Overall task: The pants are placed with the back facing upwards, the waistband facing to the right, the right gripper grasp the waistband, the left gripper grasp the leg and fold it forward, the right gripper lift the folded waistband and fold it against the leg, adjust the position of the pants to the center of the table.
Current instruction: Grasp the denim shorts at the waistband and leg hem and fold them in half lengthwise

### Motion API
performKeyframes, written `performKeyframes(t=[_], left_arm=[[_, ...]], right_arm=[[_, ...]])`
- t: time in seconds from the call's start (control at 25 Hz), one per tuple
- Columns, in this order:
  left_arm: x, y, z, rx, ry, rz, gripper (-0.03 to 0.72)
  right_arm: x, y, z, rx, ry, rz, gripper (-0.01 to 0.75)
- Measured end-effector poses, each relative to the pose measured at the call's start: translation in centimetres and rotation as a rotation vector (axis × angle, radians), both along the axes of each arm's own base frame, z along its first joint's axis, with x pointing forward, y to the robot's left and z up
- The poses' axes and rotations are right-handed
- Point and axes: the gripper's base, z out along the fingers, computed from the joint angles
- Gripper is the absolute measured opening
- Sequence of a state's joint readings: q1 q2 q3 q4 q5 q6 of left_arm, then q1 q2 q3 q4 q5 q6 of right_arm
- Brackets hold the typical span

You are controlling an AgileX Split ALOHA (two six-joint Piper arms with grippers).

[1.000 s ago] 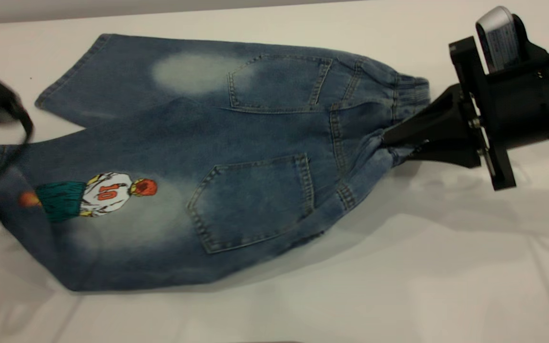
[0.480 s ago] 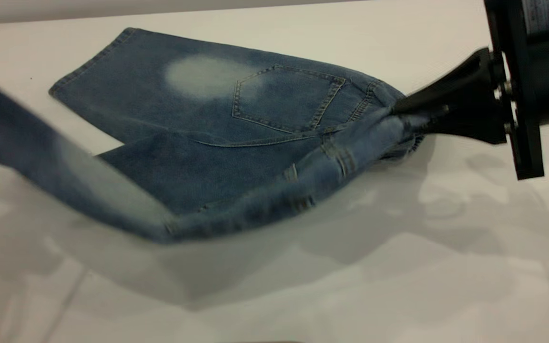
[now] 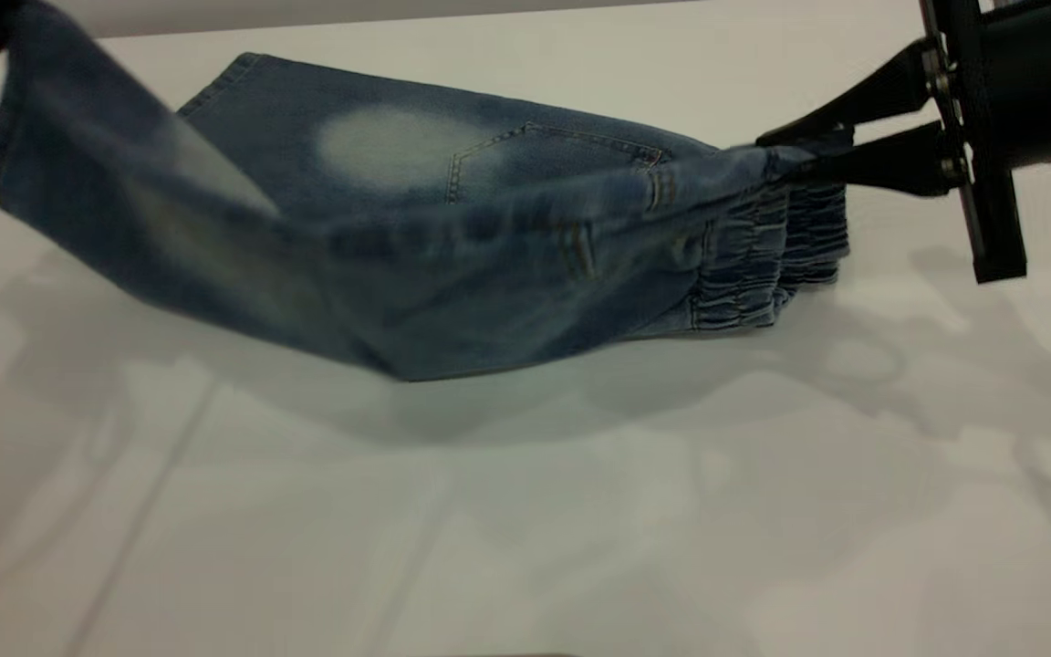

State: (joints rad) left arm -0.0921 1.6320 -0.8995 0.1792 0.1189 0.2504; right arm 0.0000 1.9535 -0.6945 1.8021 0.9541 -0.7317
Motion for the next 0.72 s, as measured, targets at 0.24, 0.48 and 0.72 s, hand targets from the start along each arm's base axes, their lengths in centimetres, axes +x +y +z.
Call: performKeyframes(t=[0.24, 0.48, 0.72], left_arm=[[3.9, -0.4, -1.7, -0.033, -0.019, 0.016, 0.044], [7.5, -0.8, -3.4, -0.041, -0.016, 0.023, 0.044], [9.7, -1.0, -5.0, -0.092, -0.009, 0.07, 0.044]], right_arm=[[1.7, -1.1, 0.0, -0.071, 0.052, -0.114, 0.04], [2.6, -4.1, -0.4, -0.118, 0.086, -0.244, 0.04], [3.1, -5.1, -1.8, -0.11, 0.142, -0.287, 0.04]])
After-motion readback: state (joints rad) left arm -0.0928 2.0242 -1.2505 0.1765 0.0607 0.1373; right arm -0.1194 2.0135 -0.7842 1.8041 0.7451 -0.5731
